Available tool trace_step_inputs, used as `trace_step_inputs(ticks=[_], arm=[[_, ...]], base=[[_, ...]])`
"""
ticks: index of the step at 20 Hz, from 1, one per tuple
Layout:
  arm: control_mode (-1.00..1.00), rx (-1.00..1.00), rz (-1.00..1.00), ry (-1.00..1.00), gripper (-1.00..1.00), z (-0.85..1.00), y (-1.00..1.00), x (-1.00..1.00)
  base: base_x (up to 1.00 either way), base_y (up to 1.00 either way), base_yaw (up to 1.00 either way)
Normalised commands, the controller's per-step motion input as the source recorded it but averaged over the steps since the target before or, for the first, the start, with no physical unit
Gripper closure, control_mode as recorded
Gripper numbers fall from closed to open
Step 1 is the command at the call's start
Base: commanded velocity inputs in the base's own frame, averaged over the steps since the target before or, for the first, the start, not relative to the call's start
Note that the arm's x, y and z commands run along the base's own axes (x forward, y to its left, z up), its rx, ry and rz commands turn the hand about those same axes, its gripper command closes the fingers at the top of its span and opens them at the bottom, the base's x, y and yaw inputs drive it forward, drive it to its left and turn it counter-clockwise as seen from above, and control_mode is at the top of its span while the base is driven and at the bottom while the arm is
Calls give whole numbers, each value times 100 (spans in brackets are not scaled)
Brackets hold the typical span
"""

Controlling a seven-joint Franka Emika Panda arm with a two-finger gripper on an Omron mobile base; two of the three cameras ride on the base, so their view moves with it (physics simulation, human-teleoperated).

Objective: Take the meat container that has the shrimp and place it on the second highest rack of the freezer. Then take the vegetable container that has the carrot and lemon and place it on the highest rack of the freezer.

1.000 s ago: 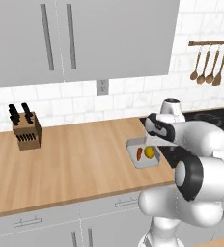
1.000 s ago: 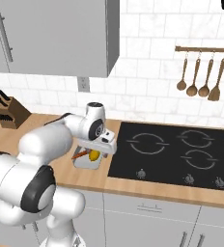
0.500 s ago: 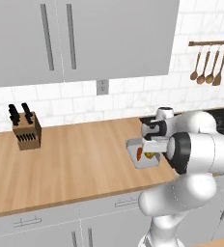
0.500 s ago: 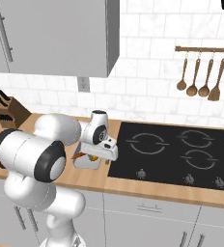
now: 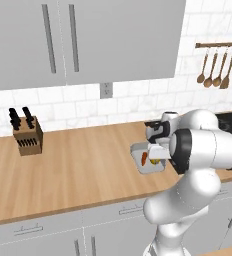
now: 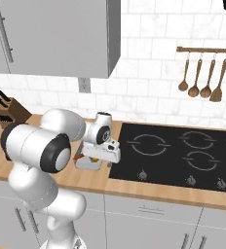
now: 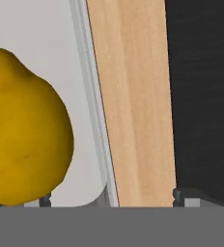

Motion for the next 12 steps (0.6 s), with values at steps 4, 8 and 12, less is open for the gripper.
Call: trace_step_inputs(ticks=[4, 8, 12], arm=[[-100, 1, 0, 0, -100, -14, -4, -4], [-100, 2, 0, 0, -100, -9, -5, -11], [-100, 4, 0, 0, -100, 0, -25, 3]], base=[[0, 0, 0], [0, 0, 0], [0, 0, 0]])
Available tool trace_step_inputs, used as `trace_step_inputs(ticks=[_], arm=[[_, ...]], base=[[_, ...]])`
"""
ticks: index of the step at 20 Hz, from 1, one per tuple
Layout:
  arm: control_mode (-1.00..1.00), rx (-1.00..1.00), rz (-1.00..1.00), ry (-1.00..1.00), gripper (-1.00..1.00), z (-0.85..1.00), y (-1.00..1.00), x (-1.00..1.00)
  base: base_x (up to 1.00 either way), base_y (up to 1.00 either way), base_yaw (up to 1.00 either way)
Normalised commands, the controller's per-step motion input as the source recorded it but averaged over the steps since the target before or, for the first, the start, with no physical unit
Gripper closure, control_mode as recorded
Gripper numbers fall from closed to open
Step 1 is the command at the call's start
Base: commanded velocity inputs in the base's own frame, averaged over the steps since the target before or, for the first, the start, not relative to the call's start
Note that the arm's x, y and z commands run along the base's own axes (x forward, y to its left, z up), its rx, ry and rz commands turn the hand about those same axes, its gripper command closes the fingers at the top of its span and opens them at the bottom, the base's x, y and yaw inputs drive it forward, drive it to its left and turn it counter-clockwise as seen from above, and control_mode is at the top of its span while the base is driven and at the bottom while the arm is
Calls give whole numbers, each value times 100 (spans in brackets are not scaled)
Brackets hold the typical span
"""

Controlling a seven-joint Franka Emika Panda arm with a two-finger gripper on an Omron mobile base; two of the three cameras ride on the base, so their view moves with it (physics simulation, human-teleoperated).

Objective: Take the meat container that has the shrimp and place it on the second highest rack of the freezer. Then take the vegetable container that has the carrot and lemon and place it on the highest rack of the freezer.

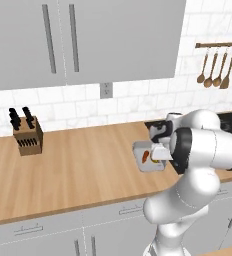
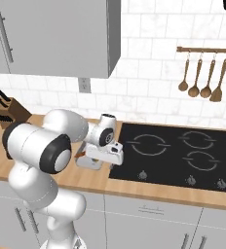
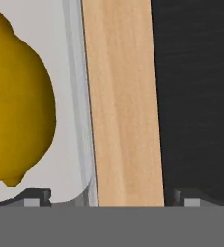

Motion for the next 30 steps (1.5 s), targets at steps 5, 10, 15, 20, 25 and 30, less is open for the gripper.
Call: trace_step_inputs(ticks=[5, 10, 15, 20, 25, 30], arm=[[-100, 1, 0, 0, -100, 0, -5, 2], [-100, 0, 0, 0, -100, -14, 0, 0], [-100, 0, 0, 0, -100, -30, 0, 0], [-100, 0, 0, 0, -100, 0, 0, 0], [-100, 0, 0, 0, 100, 0, 0, 0], [-100, 0, 0, 0, 100, 0, 0, 0]], base=[[0, 0, 0], [0, 0, 0], [0, 0, 0], [0, 0, 0], [0, 0, 0], [0, 0, 0]])
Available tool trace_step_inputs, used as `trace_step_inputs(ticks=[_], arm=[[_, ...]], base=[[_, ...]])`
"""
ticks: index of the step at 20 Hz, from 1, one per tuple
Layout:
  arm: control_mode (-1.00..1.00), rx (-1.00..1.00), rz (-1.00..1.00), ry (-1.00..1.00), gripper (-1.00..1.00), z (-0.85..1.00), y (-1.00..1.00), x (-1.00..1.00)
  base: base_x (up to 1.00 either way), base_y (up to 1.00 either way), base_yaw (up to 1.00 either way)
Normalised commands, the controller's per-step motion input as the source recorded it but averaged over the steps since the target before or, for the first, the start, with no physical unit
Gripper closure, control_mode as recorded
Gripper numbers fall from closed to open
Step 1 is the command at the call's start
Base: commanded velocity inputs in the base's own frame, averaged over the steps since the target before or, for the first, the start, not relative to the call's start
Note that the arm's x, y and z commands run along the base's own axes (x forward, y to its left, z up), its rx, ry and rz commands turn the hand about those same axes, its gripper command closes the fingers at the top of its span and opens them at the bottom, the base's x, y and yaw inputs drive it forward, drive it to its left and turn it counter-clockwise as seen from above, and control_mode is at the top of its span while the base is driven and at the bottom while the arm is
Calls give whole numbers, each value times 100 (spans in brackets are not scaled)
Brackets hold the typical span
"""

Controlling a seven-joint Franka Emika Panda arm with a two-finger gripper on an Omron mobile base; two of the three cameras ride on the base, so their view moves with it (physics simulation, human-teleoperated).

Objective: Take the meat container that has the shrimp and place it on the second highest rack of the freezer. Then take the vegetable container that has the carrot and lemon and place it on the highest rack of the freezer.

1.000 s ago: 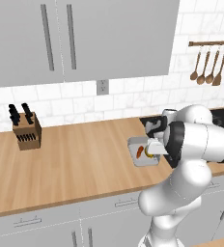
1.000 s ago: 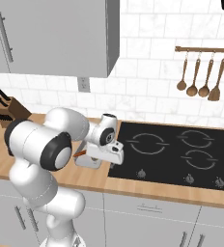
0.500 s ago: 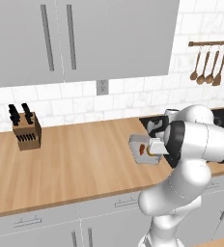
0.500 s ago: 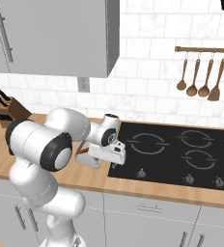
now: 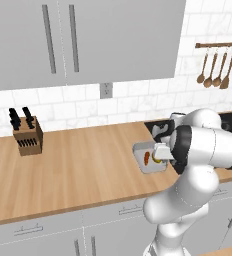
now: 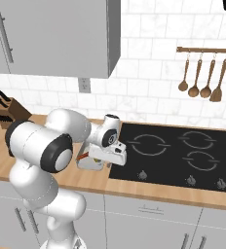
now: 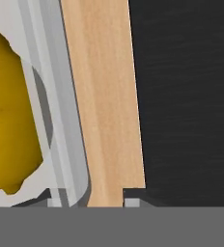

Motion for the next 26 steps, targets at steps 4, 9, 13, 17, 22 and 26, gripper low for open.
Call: trace_step_inputs(ticks=[4, 9, 13, 17, 22, 26], arm=[[-100, 0, -5, 0, 100, 0, 6, -1], [-100, 0, -3, 0, 100, 1, 1, -1], [-100, 0, -2, -1, 100, 21, 0, -30], [-100, 0, 0, -5, 100, 42, 0, -52], [-100, 3, 0, -6, 100, 59, 0, -54], [-100, 5, 0, -7, 100, 65, 0, -66]], base=[[0, 0, 0], [0, 0, 0], [0, 0, 0], [0, 0, 0], [0, 0, 0], [0, 0, 0]])
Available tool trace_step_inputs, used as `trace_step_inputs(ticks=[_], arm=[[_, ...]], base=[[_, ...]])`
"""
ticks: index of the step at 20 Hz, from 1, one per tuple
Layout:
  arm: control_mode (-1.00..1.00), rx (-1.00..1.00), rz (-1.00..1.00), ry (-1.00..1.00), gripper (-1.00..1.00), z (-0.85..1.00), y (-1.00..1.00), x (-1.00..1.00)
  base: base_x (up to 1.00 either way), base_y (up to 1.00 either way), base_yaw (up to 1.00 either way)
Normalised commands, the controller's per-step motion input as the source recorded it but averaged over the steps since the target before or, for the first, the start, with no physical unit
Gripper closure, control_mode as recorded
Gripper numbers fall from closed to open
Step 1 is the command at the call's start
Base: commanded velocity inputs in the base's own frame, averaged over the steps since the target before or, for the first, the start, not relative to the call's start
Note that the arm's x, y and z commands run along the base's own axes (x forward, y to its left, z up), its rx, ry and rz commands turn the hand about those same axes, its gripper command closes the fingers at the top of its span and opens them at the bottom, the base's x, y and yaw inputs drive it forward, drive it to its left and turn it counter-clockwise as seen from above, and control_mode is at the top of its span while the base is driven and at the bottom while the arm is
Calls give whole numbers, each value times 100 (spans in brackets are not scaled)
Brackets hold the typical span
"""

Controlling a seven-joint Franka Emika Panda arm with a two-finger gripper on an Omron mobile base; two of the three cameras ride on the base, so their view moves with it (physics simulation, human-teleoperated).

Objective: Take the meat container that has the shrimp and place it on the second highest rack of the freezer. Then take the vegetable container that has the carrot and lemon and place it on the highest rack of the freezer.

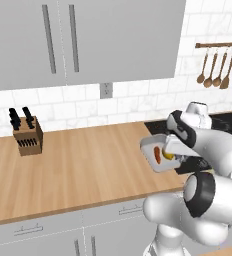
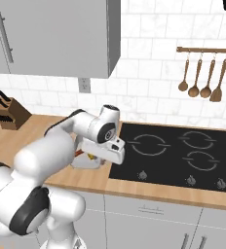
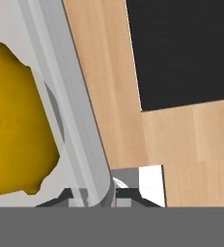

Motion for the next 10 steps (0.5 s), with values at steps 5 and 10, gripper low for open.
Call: trace_step_inputs(ticks=[5, 10], arm=[[-100, 5, 0, -6, 100, 80, 0, -68], [-100, 9, -6, -5, 100, 98, 20, -55]], base=[[0, 0, 0], [0, 0, 0]])
